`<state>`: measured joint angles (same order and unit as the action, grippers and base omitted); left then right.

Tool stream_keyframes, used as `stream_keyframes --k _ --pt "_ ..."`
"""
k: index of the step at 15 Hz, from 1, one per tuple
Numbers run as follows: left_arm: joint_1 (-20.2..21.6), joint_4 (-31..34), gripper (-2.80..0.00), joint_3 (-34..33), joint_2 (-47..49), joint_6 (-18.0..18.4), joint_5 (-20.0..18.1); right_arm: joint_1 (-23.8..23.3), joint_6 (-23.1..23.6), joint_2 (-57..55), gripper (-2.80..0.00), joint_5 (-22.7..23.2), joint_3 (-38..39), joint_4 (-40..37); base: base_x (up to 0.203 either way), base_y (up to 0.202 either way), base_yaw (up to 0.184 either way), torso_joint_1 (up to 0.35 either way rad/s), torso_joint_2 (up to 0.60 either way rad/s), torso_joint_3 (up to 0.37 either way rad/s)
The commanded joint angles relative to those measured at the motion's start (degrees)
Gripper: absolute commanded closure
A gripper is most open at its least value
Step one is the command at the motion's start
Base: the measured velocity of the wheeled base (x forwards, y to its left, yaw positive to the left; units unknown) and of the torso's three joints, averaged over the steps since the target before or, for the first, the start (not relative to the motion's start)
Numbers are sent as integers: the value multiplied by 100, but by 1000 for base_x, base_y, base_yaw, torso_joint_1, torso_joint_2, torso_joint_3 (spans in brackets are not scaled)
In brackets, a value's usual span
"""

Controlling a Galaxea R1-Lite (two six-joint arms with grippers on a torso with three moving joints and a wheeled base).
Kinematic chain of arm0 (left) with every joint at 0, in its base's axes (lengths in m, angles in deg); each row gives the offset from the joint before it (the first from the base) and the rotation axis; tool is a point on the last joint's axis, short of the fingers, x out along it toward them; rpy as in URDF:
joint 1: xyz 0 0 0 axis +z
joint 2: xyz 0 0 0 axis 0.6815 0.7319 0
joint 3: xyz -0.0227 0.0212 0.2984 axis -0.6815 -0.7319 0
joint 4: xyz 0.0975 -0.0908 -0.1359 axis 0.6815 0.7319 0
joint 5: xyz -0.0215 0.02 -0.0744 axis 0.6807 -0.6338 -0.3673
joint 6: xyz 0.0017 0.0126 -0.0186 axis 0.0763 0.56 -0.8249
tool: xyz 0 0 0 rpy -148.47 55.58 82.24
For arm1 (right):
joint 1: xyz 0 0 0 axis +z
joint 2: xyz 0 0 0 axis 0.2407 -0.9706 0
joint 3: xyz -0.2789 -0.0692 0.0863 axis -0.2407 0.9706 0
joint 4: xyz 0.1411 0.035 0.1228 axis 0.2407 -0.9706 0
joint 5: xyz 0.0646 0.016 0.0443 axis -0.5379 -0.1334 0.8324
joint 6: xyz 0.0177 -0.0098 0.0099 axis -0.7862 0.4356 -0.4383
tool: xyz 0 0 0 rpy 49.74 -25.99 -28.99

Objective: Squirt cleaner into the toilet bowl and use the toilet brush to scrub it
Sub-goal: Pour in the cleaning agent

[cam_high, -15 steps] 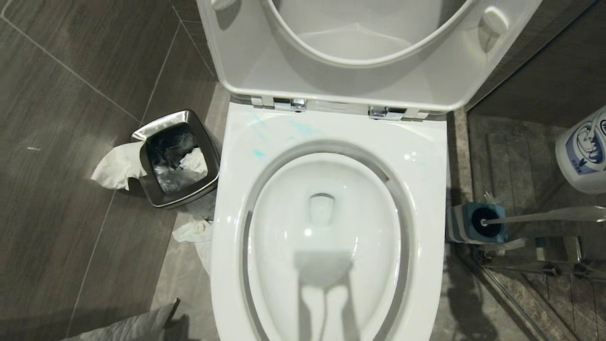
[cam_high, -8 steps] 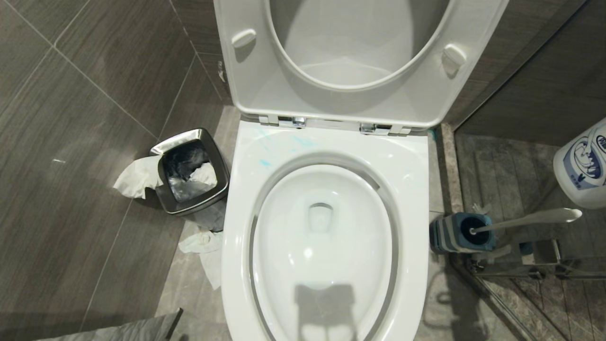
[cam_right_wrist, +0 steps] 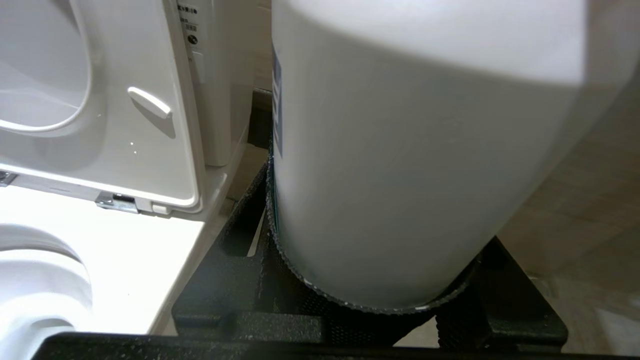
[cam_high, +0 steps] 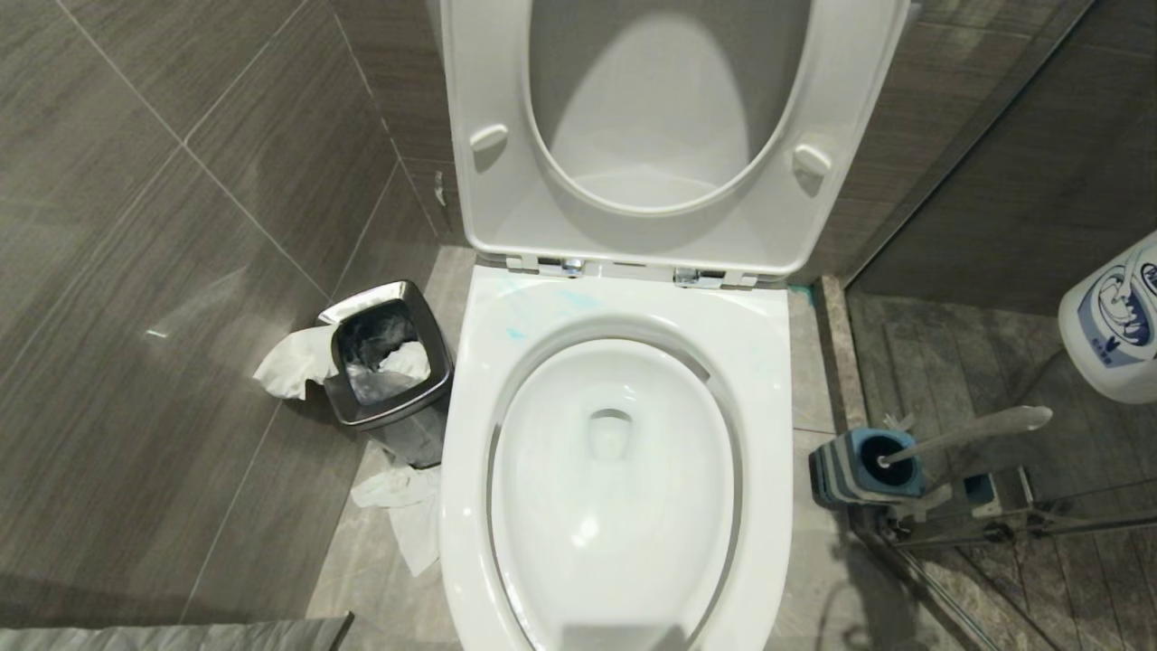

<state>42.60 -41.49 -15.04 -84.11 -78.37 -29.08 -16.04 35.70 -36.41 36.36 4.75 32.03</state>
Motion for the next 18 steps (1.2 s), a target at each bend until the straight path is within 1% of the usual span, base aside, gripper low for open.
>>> stream_keyframes --k 1,3,5,9,10,12,14,16,18 --pt "0 0 0 -1 5 0 -8 0 4 -12 0 -3 59 27 0 0 0 5 0 198" --pt "0 0 0 -1 5 0 -10 0 -5 -12 0 -3 63 18 0 0 0 5 3 208" --pt "0 0 0 -1 5 9 -10 0 -22 24 0 -16 44 -157 0 0 0 5 1 202" --pt "0 0 0 -1 5 13 -10 0 -48 430 0 -143 -60 -1116 0 0 0 2 2 83" --pt "0 0 0 -1 5 18 -10 0 -48 453 0 -152 -127 -1235 0 0 0 0 0 0" --pt "0 0 0 -1 5 18 -10 0 -43 430 0 -208 -227 -1341 0 0 0 0 0 0" --pt "0 0 0 -1 5 20 -10 17 -40 348 0 -411 -290 -1396 0 0 0 0 0 0" --pt "0 0 0 -1 5 18 -10 18 -31 315 0 -416 -310 -1397 0 0 0 0 0 0" --pt "0 0 0 -1 5 18 -10 138 -37 181 0 -417 -338 -1391 0 0 0 0 0 0"
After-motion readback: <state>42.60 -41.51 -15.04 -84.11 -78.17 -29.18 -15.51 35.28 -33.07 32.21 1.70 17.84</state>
